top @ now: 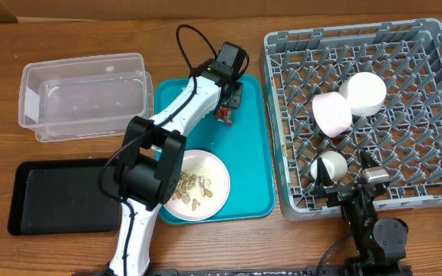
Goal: Sort waste into correct bins and load items into the dishwasher
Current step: 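Reach the left gripper to the red wrapper and grasp it, then carry the red wrapper left and drop it in the clear bin, then grasp the crumpled white paper with the left gripper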
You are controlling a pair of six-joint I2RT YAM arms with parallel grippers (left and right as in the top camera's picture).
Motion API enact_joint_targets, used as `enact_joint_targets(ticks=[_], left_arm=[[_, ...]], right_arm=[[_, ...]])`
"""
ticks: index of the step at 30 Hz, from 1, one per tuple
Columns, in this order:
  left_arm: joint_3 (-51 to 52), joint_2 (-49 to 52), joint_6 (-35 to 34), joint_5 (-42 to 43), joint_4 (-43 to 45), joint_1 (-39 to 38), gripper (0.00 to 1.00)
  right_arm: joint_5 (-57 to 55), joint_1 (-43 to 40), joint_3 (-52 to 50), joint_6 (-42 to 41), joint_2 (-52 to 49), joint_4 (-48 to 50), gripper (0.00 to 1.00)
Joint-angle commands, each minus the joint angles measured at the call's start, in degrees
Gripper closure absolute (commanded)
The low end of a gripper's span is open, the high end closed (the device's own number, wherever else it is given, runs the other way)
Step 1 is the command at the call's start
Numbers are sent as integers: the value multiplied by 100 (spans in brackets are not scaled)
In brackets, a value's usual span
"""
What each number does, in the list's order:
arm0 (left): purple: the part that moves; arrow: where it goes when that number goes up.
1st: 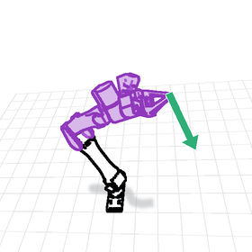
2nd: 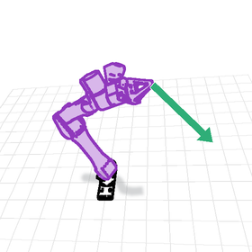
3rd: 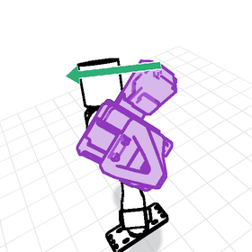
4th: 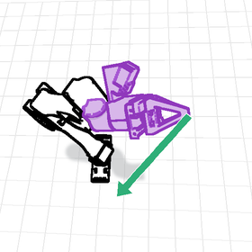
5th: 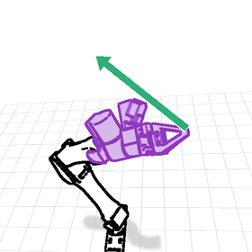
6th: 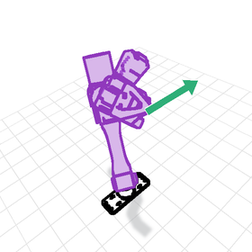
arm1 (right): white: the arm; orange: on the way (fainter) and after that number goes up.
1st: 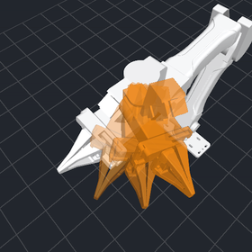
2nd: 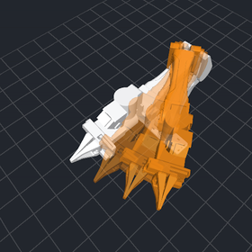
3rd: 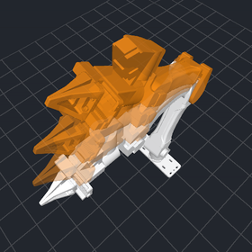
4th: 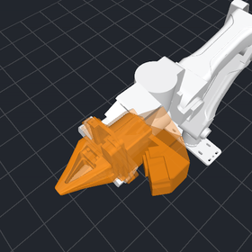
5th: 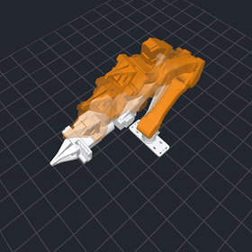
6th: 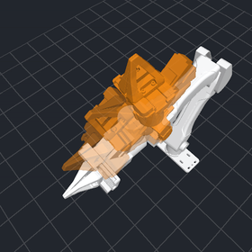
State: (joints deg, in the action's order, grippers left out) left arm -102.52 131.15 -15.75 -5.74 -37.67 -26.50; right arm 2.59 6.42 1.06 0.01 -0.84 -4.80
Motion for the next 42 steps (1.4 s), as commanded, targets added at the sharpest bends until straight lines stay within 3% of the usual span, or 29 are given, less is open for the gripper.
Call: enact_joint_targets(ticks=[1, 2, 8, 13, 16, 19, 24, 26, 28, 29, 31, 38, 42], left_arm=[[-243, -175, 74, 238, -133, 9, 91], [-334, -238, 68, 234, -249, 11, 96], [-1032, -1025, -337, 205, -1152, 254, 96], [-1268, -1784, -682, -610, -2118, 772, 96], [-1268, -1996, -1818, -1285, -3016, 1287, 96], [-1259, -1976, -2686, -1268, -3526, 1888, 96], [-1222, -1766, -3237, -1220, -3654, 2623, 96], [-1222, -1685, -3235, -940, -3532, 2787, 68], [-1224, -1668, -3064, -697, -3383, 2881, 25], [-1237, -1670, -2979, -614, -3327, 2905, 19], [-1373, -1692, -2887, -437, -3335, 2916, 15], [-1781, -1687, -2194, -155, -3486, 2404, 22], [-1591, -1436, -1338, -732, -3259, 1609, 18]], right_arm=[[9, -17, -59, 24, 52, 20, 0], [9, -17, -59, 24, 52, 20, 0], [9, -17, -59, 24, 52, 20, 0], [9, -17, -59, 24, 52, 20, 0], [9, -17, -59, 24, 52, 20, 0], [9, -17, -59, 24, 52, 20, 0], [9, -17, -59, 24, 52, 20, 0], [9, -17, -59, 24, 52, 20, 0], [9, -17, -59, 24, 52, 20, 0], [9, -17, -59, 24, 52, 20, 0], [9, -17, -59, 24, 52, 20, 0], [7, -17, -59, 24, 52, 20, 0], [9, -17, -59, 24, 52, 20, 0]])
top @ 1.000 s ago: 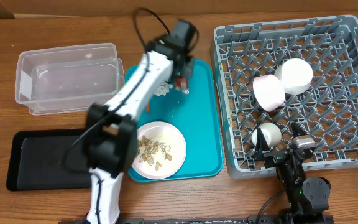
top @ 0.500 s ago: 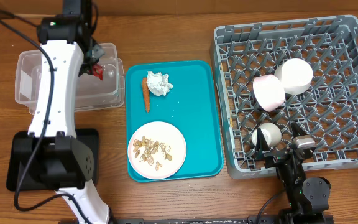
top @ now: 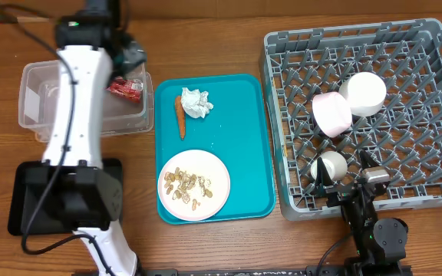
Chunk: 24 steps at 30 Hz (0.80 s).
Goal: Sort waste into correct bins and load items into the dishwasher
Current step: 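Grasp the crumpled white paper with the left gripper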
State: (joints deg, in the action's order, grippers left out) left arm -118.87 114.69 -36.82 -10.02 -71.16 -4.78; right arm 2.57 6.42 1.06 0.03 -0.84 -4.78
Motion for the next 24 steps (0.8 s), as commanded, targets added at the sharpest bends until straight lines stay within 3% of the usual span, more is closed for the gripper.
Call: enact_joint_targets(ticks=[1, 7, 15, 17, 20, 22, 24], left_arm=[[118, 348, 892, -568, 219, -800, 15], [173, 1344, 1158, -734, 706, -1539, 14], [173, 2210, 1156, -769, 739, -1635, 20], [173, 2288, 1158, -599, 723, -1637, 28], [168, 2229, 1156, -328, 695, -1641, 59], [125, 2127, 1154, -221, 686, -1644, 70], [15, 1969, 1154, -208, 610, -1648, 76]], right_arm=[[9, -17, -59, 22, 52, 17, 0], [11, -17, -59, 22, 52, 17, 0], [11, -17, -59, 22, 52, 17, 0], [11, -17, -59, 22, 52, 17, 0], [11, -17, -59, 22, 52, 17, 0], [11, -17, -59, 22, 52, 17, 0], [11, -17, -59, 22, 52, 17, 0]])
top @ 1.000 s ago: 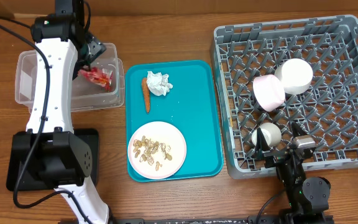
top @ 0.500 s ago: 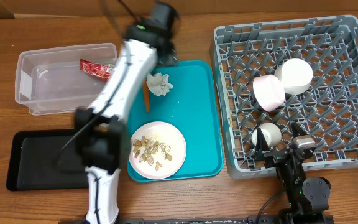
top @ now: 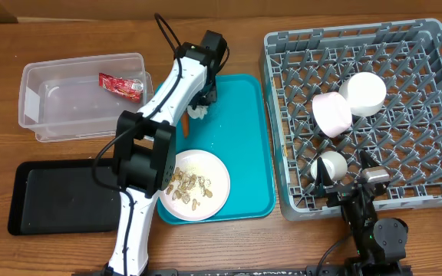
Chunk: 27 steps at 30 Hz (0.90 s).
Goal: Sort waste into correct bins and load items into the dishwasher
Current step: 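Grasp the crumpled white paper with the left gripper, then drop the white paper into the clear bin with the left gripper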
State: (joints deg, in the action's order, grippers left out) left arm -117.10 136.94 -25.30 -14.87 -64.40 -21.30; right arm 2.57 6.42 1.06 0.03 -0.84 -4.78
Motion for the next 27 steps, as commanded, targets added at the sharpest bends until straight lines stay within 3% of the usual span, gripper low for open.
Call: enact_joint_targets(ticks=[1, 4, 5, 6, 7, 16, 21, 22, 24, 25, 27], left_arm=[[-205, -326, 2, 275, -109, 4, 76], [-297, -610, 7, 245, -251, 31, 76], [-297, -730, 7, 227, -299, 61, 79], [-297, -835, 7, 225, -363, 94, 91], [-297, -946, 4, 216, -448, 136, 96], [-297, -1982, -264, -332, -1106, 1167, 96], [-289, -1926, -337, -46, -1102, 2100, 95], [-289, -1882, -337, -33, -1123, 2221, 82], [-289, -1849, -295, -31, -1123, 2350, 31], [-289, -1851, -297, -9, -1137, 2387, 25], [-323, -1919, -297, 85, -1189, 2396, 24]], right_arm=[[11, -17, -59, 22, 52, 17, 0], [11, -17, -59, 22, 52, 17, 0], [9, -17, -59, 22, 52, 17, 0], [11, -17, -59, 22, 52, 17, 0], [11, -17, -59, 22, 52, 17, 0], [11, -17, -59, 22, 52, 17, 0], [11, -17, -59, 22, 52, 17, 0], [11, -17, -59, 22, 52, 17, 0], [11, -17, -59, 22, 52, 17, 0], [11, -17, -59, 22, 52, 17, 0], [11, -17, -59, 22, 52, 17, 0]])
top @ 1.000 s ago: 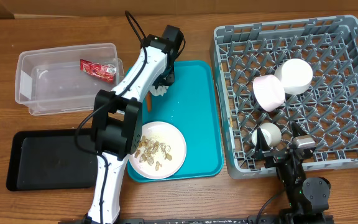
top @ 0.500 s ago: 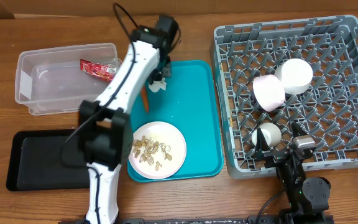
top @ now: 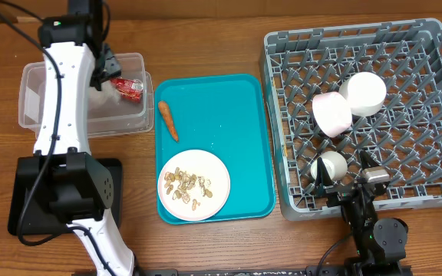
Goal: Sort waste into correct bins and load items into the dishwasher
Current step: 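Drop the white paper into the clear bin with the left gripper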
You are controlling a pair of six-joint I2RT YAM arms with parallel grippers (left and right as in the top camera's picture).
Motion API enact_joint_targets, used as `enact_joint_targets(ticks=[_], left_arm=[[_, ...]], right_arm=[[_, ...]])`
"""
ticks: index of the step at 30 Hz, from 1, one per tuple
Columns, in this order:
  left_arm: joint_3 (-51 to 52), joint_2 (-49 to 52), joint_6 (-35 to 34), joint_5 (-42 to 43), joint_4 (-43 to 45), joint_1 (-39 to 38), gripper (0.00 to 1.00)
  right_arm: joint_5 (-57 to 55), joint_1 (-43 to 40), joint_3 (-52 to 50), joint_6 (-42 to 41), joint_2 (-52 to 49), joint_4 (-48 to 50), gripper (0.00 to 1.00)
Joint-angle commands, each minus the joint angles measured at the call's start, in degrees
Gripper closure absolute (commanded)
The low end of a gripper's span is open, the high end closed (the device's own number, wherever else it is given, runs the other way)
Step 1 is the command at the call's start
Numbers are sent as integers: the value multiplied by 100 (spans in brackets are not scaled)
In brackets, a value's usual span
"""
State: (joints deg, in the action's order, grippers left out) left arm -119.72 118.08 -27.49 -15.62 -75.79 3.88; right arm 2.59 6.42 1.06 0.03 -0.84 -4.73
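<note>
My left gripper [top: 106, 77] hangs over the clear plastic bin [top: 41, 77] at the back left, apparently shut on a crumpled white tissue [top: 106, 94]. A red wrapper [top: 129, 86] lies in the bin beside it. On the teal tray [top: 236, 130] lie an orange carrot [top: 167, 120] and a white plate of peanut shells [top: 194, 184]. The grey dish rack [top: 428, 115] on the right holds a pink bowl [top: 331, 113], a white bowl [top: 363, 93] and a small white cup [top: 330, 165]. My right gripper [top: 368, 170] rests at the rack's front edge, its jaws too small to read.
A black tray [top: 29, 199] lies at the front left, partly under the left arm's base. The left arm stretches along the table's left side from front to back. The rack's tines stand upright across its whole floor.
My left gripper was down at the tissue on the teal tray beside the carrot. Now it is over the clear bin, the tissue is off the tray, and the carrot lies shifted left.
The left gripper was first down on the red wrapper at the tray's back. Then it was over the clear bin with the wrapper. Then the wrapper lay in the bin and the gripper was at the tissue. Now the tissue is over the bin. The right arm stayed still.
</note>
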Motion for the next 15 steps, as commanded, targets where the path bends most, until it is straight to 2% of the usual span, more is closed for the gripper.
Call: enact_joint_targets(ticks=[1, 10, 15], left_arm=[[-76, -79, -79, 225, -68, -140, 23], [-9, -186, -83, 341, -601, -1093, 31], [717, -116, -459, 251, -258, -1773, 35]], right_arm=[[9, -17, -59, 22, 52, 13, 0], [9, -17, -59, 22, 52, 13, 0], [9, -17, -59, 22, 52, 13, 0]])
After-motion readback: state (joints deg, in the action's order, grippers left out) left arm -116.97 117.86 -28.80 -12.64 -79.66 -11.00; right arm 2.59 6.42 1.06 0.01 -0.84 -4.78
